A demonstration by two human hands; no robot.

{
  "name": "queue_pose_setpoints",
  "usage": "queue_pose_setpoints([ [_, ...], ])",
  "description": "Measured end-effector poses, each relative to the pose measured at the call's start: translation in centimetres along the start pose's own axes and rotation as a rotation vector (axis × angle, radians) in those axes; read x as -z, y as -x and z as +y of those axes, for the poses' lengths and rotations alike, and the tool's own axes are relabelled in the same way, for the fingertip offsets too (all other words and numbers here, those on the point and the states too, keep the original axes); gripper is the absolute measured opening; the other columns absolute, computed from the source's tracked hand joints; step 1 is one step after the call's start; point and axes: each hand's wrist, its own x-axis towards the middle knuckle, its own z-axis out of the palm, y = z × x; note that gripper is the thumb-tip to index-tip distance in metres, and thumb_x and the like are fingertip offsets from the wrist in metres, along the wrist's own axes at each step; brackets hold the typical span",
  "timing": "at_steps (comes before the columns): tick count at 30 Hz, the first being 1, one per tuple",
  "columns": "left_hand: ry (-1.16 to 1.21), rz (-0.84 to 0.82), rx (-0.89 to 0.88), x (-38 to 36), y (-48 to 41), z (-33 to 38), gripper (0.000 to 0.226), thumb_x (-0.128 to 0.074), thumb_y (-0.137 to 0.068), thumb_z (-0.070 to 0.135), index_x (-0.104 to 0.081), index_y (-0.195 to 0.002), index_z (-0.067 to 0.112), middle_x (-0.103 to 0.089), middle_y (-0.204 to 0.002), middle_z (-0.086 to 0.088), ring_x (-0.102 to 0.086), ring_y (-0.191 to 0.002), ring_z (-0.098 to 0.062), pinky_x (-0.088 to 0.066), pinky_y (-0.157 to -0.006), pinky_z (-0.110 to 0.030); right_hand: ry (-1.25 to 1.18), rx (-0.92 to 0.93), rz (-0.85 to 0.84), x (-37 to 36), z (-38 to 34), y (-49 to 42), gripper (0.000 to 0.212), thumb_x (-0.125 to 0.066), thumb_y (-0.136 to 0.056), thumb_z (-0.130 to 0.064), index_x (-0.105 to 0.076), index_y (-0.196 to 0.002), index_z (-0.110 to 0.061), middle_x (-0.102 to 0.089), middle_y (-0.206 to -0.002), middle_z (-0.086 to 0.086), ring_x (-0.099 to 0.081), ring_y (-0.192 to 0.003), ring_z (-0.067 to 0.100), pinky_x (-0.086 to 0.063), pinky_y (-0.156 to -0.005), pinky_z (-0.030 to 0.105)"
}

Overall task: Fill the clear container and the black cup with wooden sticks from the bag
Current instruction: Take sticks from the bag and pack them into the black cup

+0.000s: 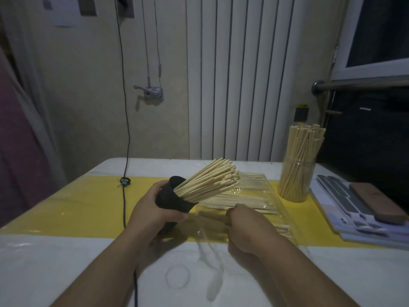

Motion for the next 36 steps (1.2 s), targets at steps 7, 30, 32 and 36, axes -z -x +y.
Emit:
queue_pose_setpoints([
  [7, 0.01, 0.002, 0.002, 0.0, -0.1, 0.0, 0.081, -0.086, -0.037, 0.022, -0.061, -0.112, 0.041, -0.067, -0.112, 0.006, -0.064, -0.102, -0.018, -0.049, -0.07, -0.028, -0.057, 0.037, -0.021, 1.9, -0.2, 1.1, 0.012, -0.045, -0.091, -0.024, -0.056, -0.095, -0.021, -0.064, -0.108, 0.006, -0.061, -0.097, 0.029, -0.042, -0.07, 0.032],
  [30, 0.029, -0.016, 0.014, 0.1, 0.3, 0.6, 0.078, -0.086, -0.037, 0.021, -0.062, -0.108, 0.04, -0.068, -0.107, 0.007, -0.064, -0.098, -0.017, -0.048, -0.068, -0.026, -0.104, 0.339, 0.929, 5.7, 0.0, 2.8, 0.028, -0.051, -0.083, -0.034, -0.046, -0.059, -0.02, -0.048, -0.054, -0.001, -0.045, -0.047, 0.023, -0.024, -0.048, 0.025],
  [32, 0.024, -0.026, 0.012, 0.1, 0.3, 0.5, 0.079, -0.086, -0.038, 0.022, -0.061, -0.11, 0.04, -0.068, -0.109, 0.007, -0.064, -0.099, -0.017, -0.049, -0.068, -0.027, -0.135, 0.358, 0.968, 5.7, -0.1, 2.8, 0.02, -0.052, -0.079, -0.029, -0.049, -0.065, -0.016, -0.047, -0.061, 0.0, -0.042, -0.05, 0.022, -0.028, -0.046, 0.027],
  [36, 0.021, -0.026, 0.009, 0.1, 0.2, 0.4, 0.081, -0.086, -0.038, 0.021, -0.062, -0.113, 0.04, -0.068, -0.108, 0.007, -0.064, -0.099, -0.017, -0.049, -0.068, -0.026, -0.146, 0.369, 1.051, 5.6, -0.1, 2.3, 0.025, -0.049, -0.088, -0.025, -0.049, -0.067, -0.012, -0.046, -0.066, 0.006, -0.04, -0.057, 0.024, -0.03, -0.05, 0.033],
])
